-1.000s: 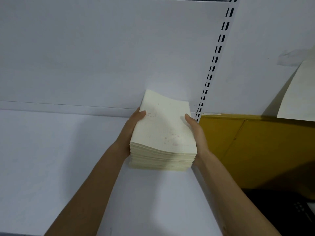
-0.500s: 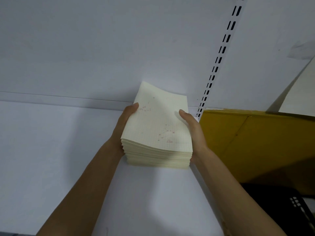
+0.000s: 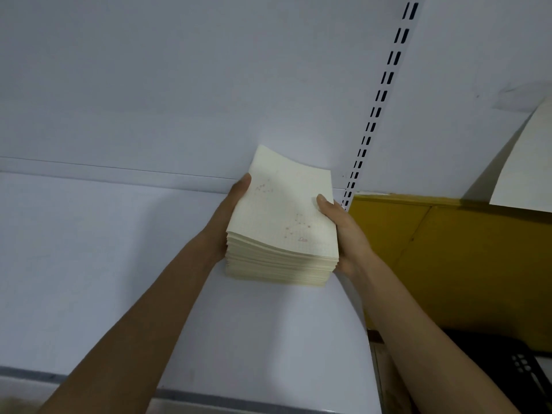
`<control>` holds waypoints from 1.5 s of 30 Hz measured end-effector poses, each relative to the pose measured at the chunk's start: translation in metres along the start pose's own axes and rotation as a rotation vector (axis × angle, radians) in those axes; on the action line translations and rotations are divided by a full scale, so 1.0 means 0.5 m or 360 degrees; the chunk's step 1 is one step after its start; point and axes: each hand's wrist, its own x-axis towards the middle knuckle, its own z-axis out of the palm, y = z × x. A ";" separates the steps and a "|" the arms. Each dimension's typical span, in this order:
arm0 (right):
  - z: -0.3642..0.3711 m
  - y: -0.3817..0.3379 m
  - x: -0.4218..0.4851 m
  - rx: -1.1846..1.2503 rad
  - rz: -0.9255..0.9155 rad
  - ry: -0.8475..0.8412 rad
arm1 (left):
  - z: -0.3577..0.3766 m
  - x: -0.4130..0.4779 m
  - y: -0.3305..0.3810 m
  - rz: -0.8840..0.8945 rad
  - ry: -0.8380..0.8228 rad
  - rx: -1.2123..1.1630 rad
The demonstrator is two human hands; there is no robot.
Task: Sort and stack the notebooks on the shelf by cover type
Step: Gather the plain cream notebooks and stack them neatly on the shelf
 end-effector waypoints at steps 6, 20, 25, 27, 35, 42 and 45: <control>0.033 -0.040 -0.050 -0.0811 -0.0399 0.0533 | -0.018 -0.051 0.002 0.0365 0.0271 0.0243; 0.402 0.181 -0.201 -0.1806 -0.1033 0.0109 | -0.283 -0.386 0.008 0.1009 0.0705 0.1786; 0.548 0.364 -0.257 -0.1893 -0.0972 -0.0238 | -0.445 -0.590 -0.023 0.0959 0.0916 0.2022; 0.601 0.431 -0.276 -0.1875 -0.0975 -0.0342 | -0.507 -0.663 -0.041 0.0935 0.1015 0.2109; 0.767 0.616 -0.325 -0.2157 -0.1040 -0.0694 | -0.685 -0.883 -0.096 0.0564 0.1309 0.2453; 0.849 0.686 -0.297 -0.2202 -0.1090 -0.0743 | -0.774 -0.918 -0.123 0.0434 0.1304 0.2428; 0.889 0.719 -0.256 -0.2202 -0.1052 -0.0733 | -0.826 -0.910 -0.131 0.0443 0.1328 0.2451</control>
